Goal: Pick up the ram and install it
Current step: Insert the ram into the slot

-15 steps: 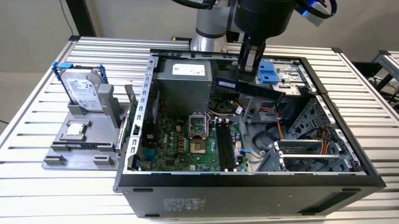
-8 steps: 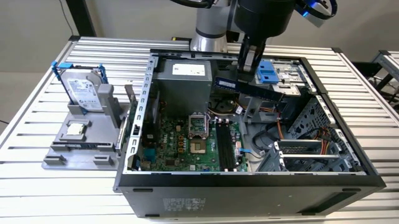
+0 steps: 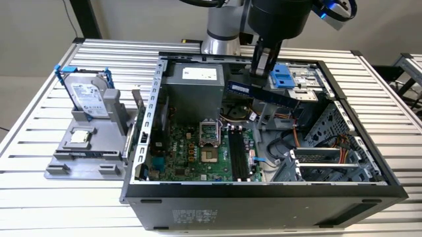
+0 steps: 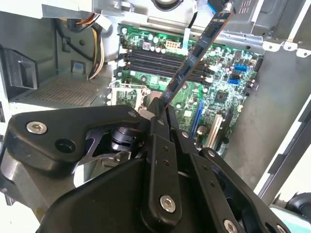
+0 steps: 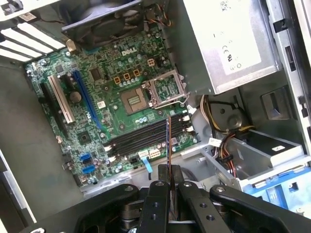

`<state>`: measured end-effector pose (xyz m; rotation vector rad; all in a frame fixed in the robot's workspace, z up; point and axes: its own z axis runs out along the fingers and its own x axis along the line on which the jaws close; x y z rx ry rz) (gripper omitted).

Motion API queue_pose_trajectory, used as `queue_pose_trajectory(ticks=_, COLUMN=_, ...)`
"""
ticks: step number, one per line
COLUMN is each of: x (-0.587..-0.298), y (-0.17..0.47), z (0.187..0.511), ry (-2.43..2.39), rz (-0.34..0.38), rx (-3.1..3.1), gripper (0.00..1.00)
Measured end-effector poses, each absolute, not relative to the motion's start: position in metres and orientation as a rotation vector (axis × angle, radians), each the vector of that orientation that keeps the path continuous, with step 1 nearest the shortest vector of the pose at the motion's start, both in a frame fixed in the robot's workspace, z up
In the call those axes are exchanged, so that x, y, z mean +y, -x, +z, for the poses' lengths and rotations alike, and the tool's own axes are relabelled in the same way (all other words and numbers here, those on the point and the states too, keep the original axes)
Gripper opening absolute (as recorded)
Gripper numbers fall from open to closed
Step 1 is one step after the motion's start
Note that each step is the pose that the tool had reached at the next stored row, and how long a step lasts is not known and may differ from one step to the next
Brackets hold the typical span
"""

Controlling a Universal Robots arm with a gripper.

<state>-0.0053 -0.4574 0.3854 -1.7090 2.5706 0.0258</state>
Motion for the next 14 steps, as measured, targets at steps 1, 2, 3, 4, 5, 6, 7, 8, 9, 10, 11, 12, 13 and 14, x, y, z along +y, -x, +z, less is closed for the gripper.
queue_pose_trajectory(ticks=1, x=-0.4574, y=0.0053, z=0.3854, ry=1.703, rz=0.026, rx=2.574, gripper=0.00)
queue_pose_trajectory(ticks=2, x=-0.4574, y=0.0053, z=0.3854, ry=1.697, rz=0.025, rx=2.578, gripper=0.00)
queue_pose_trajectory(ticks=3, x=-0.4574, y=0.0053, z=0.3854, ry=1.691, rz=0.025, rx=2.582, gripper=0.00)
queue_pose_trajectory(ticks=4, x=-0.4574, y=0.0053, z=0.3854, ry=1.685, rz=0.025, rx=2.586, gripper=0.00)
queue_pose_trajectory(ticks=5, x=-0.4574, y=0.0053, z=0.3854, ry=1.679, rz=0.025, rx=2.590, gripper=0.00)
queue_pose_trajectory(ticks=6, x=-0.4574, y=0.0053, z=0.3854, ry=1.673, rz=0.025, rx=2.594, gripper=0.00)
queue_pose_trajectory(ticks=7, x=-0.4574, y=0.0053, z=0.3854, ry=1.667, rz=0.024, rx=2.598, gripper=0.00)
queue_pose_trajectory(ticks=8, x=-0.4574, y=0.0053, z=0.3854, ry=1.661, rz=0.024, rx=2.602, gripper=0.00)
queue_pose_trajectory(ticks=9, x=-0.4574, y=0.0053, z=0.3854, ry=1.655, rz=0.024, rx=2.605, gripper=0.00)
queue_pose_trajectory(ticks=10, x=-0.4574, y=0.0053, z=0.3854, ry=1.649, rz=0.024, rx=2.609, gripper=0.00)
queue_pose_trajectory(ticks=11, x=-0.4574, y=0.0053, z=0.3854, ry=1.643, rz=0.024, rx=2.613, gripper=0.00)
queue_pose_trajectory(ticks=12, x=-0.4574, y=0.0053, z=0.3854, ry=1.638, rz=0.023, rx=2.616, gripper=0.00)
queue_pose_trajectory(ticks=13, x=-0.4574, y=0.0053, z=0.3854, ry=1.632, rz=0.023, rx=2.620, gripper=0.00)
queue_pose_trajectory(ticks=14, x=-0.4574, y=0.0053, z=0.3854, ry=1.625, rz=0.023, rx=2.624, gripper=0.00)
